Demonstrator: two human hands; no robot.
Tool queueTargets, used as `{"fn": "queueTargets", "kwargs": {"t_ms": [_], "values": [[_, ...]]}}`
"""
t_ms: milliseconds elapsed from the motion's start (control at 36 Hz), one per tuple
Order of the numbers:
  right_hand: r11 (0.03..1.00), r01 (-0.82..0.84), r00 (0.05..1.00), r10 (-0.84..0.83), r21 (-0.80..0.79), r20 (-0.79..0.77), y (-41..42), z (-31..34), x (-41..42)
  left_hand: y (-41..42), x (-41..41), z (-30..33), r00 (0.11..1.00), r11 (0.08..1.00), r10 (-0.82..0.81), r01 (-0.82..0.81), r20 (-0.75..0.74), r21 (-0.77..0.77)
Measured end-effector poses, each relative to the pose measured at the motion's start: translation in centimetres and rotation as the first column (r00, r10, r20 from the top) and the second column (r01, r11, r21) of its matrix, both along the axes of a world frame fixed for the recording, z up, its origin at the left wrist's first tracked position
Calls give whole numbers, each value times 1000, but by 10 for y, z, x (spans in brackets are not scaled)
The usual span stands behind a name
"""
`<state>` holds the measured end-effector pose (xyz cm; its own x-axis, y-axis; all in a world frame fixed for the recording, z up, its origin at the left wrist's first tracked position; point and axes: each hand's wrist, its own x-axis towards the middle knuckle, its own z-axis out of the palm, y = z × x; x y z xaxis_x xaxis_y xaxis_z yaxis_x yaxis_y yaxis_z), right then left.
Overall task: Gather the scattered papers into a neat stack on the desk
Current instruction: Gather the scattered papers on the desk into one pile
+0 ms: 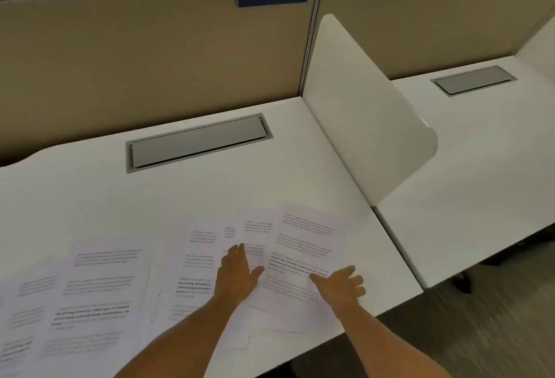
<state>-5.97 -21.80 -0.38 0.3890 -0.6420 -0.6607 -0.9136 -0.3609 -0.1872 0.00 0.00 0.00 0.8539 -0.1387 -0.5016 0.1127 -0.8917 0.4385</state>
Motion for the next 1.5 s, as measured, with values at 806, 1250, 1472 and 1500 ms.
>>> {"fn": "queueTargets", "kwargs": {"t_ms": [806, 1250, 1472, 1500], "values": [[920, 135, 889, -276, 367, 365, 17, -10, 8, -32, -5, -14, 993, 965, 82, -101, -87, -242], [915, 29, 848, -235, 401, 475, 49, 8, -1, 36, -25, -9, 979, 901, 201, -198, -31, -387], [935, 19, 868, -192, 355, 458, 70, 0, -5, 45, -31, -22, 972, 960, 236, -233, -2, -156], [940, 14, 875, -177, 341, 451, 72, -1, -4, 44, -31, -23, 970, 960, 245, -244, -11, -140]]}}
